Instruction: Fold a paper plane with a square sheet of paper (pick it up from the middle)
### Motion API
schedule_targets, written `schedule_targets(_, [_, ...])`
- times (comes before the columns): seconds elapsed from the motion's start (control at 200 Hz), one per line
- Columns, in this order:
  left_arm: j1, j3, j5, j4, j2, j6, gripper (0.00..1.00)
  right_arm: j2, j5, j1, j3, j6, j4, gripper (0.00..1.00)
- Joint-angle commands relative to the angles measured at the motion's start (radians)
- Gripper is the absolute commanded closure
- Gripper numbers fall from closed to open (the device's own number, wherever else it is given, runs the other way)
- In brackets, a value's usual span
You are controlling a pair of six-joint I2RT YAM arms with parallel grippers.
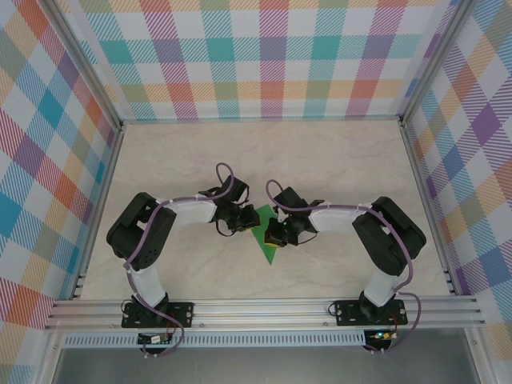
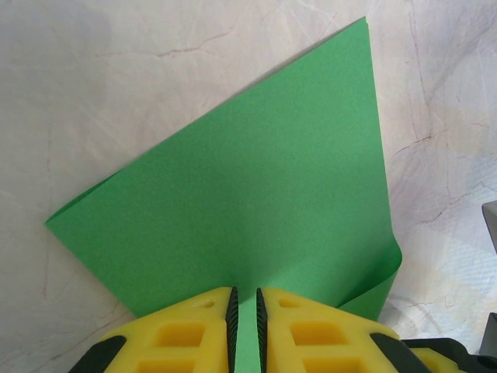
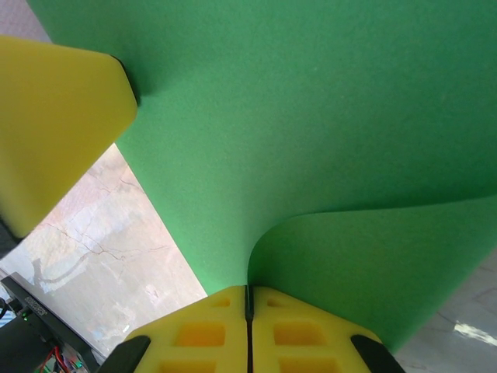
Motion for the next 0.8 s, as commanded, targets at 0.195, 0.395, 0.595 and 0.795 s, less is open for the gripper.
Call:
schedule_targets(0.195, [0.009, 0.011, 0.018, -0.023, 0.007, -0.001, 0.83, 0.019, -0.006, 0.007, 0.014, -0.016, 0.027, 0.93])
schedule_targets(0.395, [0.009, 0.011, 0.018, -0.023, 0.006, 0.000, 0.83, 0.030, -0.003, 0.008, 0.009, -0.019, 0.014, 0.93])
schedule_targets(0.595, [0.009, 0.011, 0.016, -0.023, 0.007, 0.000, 0.83, 0.019, 0.022, 0.009, 0.002, -0.028, -0.025, 0.93])
schedule_targets(0.795, [0.009, 0.017, 0.017, -0.025, 0.009, 0.000, 0.84, 0.022, 0.027, 0.009, 0.006, -0.034, -0.030, 0.93])
